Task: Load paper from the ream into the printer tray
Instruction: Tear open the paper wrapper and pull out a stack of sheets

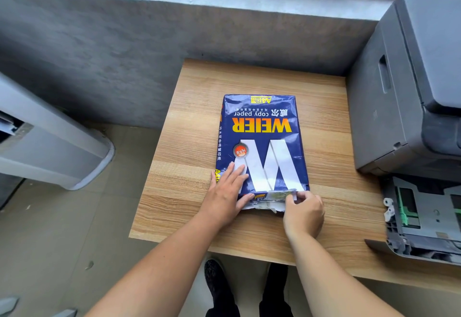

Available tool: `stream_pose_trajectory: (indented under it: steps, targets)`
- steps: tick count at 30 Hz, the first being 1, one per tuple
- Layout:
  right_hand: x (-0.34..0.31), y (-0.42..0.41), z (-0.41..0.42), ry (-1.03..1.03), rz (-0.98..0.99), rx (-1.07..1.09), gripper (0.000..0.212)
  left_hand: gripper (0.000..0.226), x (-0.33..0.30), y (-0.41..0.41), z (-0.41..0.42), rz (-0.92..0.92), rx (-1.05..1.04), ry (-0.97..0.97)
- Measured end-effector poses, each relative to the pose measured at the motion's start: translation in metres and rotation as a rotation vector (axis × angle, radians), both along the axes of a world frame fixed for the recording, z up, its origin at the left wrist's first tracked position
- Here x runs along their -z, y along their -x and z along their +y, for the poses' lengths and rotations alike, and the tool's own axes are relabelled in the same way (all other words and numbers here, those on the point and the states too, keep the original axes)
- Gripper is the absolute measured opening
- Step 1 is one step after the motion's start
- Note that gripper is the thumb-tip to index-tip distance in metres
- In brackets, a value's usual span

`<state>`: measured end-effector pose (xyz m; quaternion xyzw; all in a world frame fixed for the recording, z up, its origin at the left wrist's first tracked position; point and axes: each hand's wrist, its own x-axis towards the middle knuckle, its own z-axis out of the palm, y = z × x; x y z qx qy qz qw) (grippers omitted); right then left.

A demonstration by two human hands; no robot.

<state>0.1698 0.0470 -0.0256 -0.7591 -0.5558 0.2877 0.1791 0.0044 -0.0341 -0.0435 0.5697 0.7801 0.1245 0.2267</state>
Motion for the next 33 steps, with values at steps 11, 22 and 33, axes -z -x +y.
stream_pose_trajectory:
  steps: [11,22,33]
  targets:
    - [0.039,-0.003,0.018,0.292,0.470,0.220,0.013,0.076,0.011,0.006,-0.001,0.217,0.138,0.062]
    - [0.006,-0.040,-0.016,0.347,0.618,0.054,0.044,0.075,0.013,0.010,0.002,0.237,0.125,0.122]
    - [-0.037,-0.093,-0.066,0.585,0.525,-0.112,0.015,0.080,0.017,0.009,0.001,0.221,0.093,0.107]
